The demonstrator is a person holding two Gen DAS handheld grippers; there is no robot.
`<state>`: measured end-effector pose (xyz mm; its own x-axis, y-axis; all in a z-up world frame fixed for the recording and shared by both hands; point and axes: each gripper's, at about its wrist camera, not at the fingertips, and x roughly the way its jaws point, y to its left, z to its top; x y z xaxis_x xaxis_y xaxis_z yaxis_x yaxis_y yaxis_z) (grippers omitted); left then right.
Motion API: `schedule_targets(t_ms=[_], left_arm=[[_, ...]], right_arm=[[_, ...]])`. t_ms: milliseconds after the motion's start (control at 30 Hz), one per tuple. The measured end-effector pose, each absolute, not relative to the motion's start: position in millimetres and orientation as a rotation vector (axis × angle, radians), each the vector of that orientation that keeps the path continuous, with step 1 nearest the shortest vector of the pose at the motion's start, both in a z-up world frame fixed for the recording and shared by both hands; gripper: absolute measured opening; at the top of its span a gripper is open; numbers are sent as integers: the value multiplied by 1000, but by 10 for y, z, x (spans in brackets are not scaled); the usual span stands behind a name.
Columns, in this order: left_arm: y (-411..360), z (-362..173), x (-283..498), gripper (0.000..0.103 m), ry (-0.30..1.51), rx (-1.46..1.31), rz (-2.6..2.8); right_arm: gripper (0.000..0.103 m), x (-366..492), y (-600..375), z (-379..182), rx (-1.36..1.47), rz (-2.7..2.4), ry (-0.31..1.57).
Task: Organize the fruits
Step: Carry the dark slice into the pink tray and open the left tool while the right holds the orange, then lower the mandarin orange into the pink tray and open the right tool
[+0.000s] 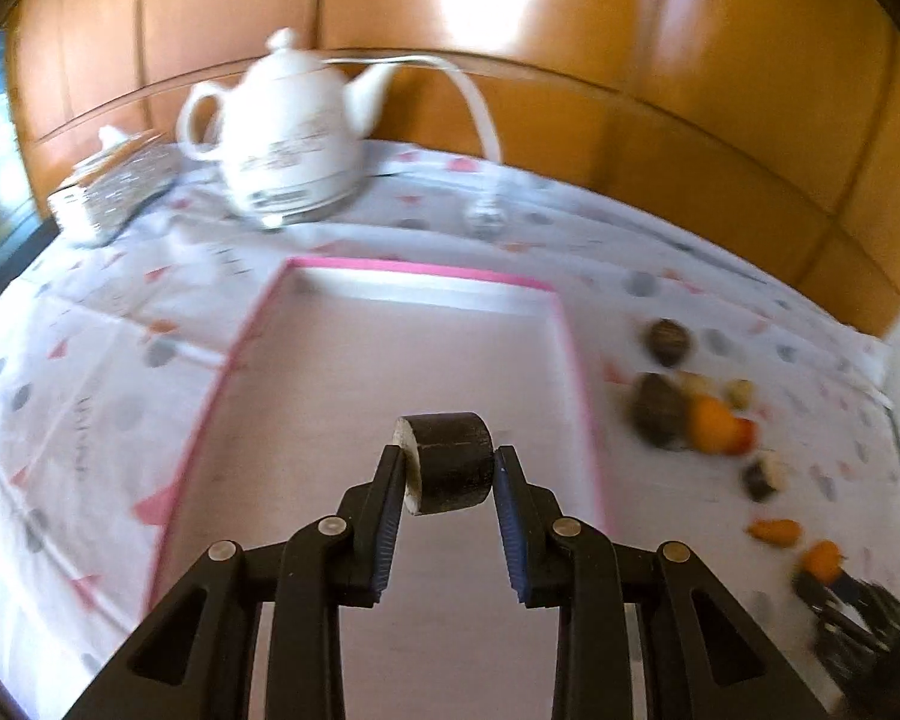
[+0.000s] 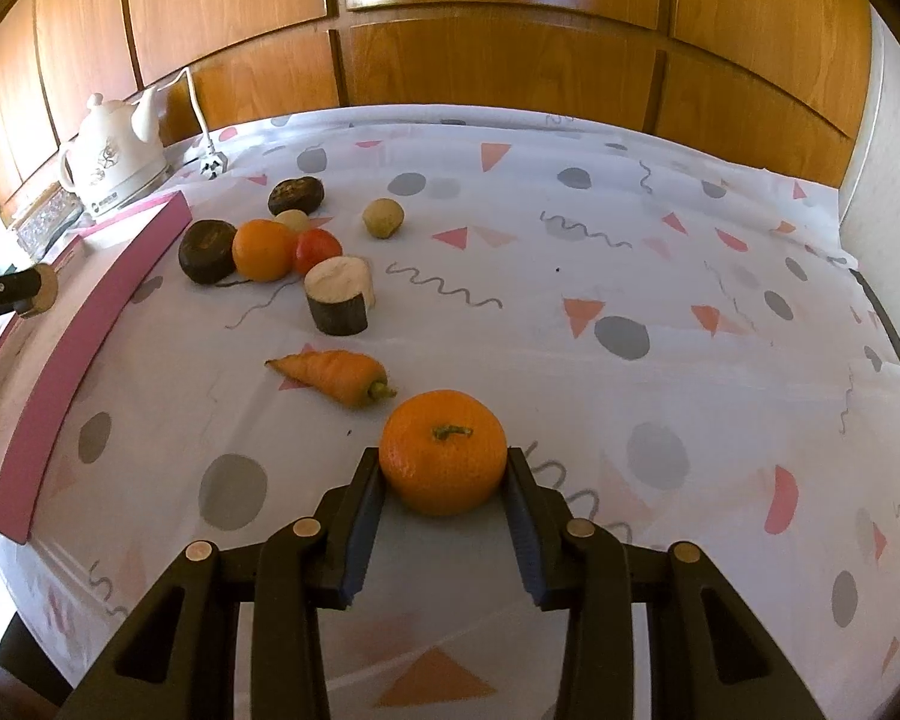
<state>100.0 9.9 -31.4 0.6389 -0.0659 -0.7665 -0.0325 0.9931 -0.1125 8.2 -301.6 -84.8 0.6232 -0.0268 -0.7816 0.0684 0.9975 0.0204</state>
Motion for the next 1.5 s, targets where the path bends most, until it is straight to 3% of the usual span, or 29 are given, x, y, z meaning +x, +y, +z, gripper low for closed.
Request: schedule_targets(t_ms=[367, 633, 1200, 1500], left_arm=[[435, -315, 868, 32, 854, -161, 71], [527, -202, 687, 45, 817, -169, 77], [723, -176, 490, 54, 804, -198, 107], [801, -221, 458, 57, 813, -205, 120]], right_arm=[[39, 57, -2692, -631, 27, 36, 871], [39, 147, -2236, -505, -23, 175, 857], [39, 575, -1142, -298, -80, 436, 831], [40, 891, -749, -462, -110, 450, 886]])
